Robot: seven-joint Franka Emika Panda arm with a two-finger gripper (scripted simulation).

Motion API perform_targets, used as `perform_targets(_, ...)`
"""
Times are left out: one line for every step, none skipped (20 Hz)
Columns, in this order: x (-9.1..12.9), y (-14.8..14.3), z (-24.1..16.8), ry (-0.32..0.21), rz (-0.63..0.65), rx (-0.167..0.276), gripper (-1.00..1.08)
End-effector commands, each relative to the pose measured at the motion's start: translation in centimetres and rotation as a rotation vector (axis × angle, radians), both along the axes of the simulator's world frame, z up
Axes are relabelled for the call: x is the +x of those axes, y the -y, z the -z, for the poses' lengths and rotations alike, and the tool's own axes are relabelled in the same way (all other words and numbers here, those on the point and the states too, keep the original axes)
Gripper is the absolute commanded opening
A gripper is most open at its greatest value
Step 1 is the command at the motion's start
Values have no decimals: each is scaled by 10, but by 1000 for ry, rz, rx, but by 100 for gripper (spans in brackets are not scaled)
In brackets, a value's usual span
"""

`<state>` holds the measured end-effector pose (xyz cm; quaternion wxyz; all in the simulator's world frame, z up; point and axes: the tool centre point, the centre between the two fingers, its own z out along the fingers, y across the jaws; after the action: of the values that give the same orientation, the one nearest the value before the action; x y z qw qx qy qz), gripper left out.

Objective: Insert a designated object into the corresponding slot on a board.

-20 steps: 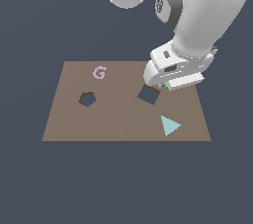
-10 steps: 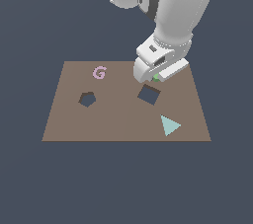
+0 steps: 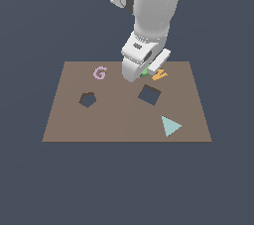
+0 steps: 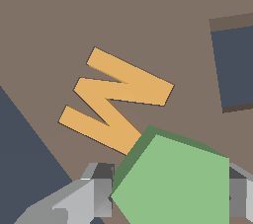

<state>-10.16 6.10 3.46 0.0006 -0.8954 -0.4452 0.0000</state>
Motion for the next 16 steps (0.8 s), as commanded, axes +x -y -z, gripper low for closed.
perform_targets(-3, 13, -1, 1, -79, 0, -100)
perform_targets(-3, 19, -1, 1, -109, 0, -100)
perform_targets(-4, 24, -1, 1, -140, 0, -100)
perform_targets(-4, 29, -1, 1, -169, 0, -100)
perform_targets(-4, 34, -1, 1, -199, 0, -100)
perform_targets(-4, 40, -1, 1, -229, 0, -100)
perform_targets(-4, 45, -1, 1, -259, 0, -100)
perform_targets(-4, 50, -1, 1, -288, 0, -100)
perform_targets(-3, 55, -2, 1, -318, 0, -100)
perform_targets(-3, 60, -2, 1, -347, 0, -100)
perform_targets(-2, 66, -2, 1, -376, 0, -100)
perform_targets(-1, 71, -2, 1, -406, 0, -100)
perform_targets(0, 76, -2, 1, -435, 0, -100)
perform_targets(2, 81, -2, 1, -465, 0, -100)
perform_targets(3, 86, -2, 1, -494, 0, -100)
perform_targets(5, 91, -3, 1, -523, 0, -100)
